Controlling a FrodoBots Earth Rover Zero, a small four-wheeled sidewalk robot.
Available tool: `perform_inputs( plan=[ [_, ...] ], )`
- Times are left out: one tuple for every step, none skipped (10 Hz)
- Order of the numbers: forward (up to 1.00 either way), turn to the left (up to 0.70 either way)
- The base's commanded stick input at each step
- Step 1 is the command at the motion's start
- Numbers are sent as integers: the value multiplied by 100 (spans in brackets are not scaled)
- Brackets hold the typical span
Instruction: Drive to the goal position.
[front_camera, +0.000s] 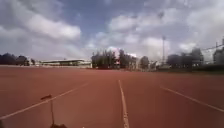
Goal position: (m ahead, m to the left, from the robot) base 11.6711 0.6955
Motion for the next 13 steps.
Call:
perform_inputs(
  plan=[
    [70,0],
    [70,0],
    [70,0],
    [70,0],
    [70,0],
    [70,0],
    [70,0],
    [70,0],
    [70,0],
    [70,0],
    [70,0],
    [70,0],
    [70,0]
  ],
)
